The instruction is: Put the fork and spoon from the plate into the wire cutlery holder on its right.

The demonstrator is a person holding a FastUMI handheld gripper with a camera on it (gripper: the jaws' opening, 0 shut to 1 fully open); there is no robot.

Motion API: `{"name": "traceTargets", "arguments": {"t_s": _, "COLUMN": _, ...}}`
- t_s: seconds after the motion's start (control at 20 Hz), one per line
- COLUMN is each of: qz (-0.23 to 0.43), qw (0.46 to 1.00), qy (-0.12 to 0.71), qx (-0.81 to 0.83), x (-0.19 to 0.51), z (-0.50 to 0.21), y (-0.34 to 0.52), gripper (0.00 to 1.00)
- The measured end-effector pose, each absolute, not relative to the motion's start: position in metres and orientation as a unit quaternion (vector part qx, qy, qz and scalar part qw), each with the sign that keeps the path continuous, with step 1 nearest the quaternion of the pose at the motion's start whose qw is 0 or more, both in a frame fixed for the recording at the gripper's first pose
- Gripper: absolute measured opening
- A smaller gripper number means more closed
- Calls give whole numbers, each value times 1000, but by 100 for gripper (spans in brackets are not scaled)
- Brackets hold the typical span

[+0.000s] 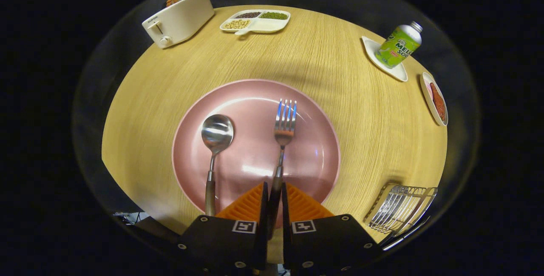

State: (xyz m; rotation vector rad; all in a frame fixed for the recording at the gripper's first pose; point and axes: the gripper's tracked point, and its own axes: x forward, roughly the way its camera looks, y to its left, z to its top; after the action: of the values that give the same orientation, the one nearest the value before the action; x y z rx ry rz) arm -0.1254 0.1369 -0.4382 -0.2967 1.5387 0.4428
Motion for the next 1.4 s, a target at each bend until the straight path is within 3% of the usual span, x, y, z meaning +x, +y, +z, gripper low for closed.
{"name": "traceTargets", "arguments": {"t_s": 0.4, "qz": 194, "qw": 700, "qy": 673, "qx": -135, "x": -119, "z": -432, "y": 134, "gripper": 5}}
{"name": "traceTargets", "arguments": {"t_s": 0.75, "qz": 182, "qw": 742, "qy": 635, "qx": -113, "x": -104, "z": -383, "y": 122, "gripper": 5}}
{"name": "traceTargets", "arguments": {"t_s": 1.4, "qz": 61, "qw": 776, "qy": 624, "qx": -71, "x": -126, "z": -323, "y": -1, "gripper": 5}}
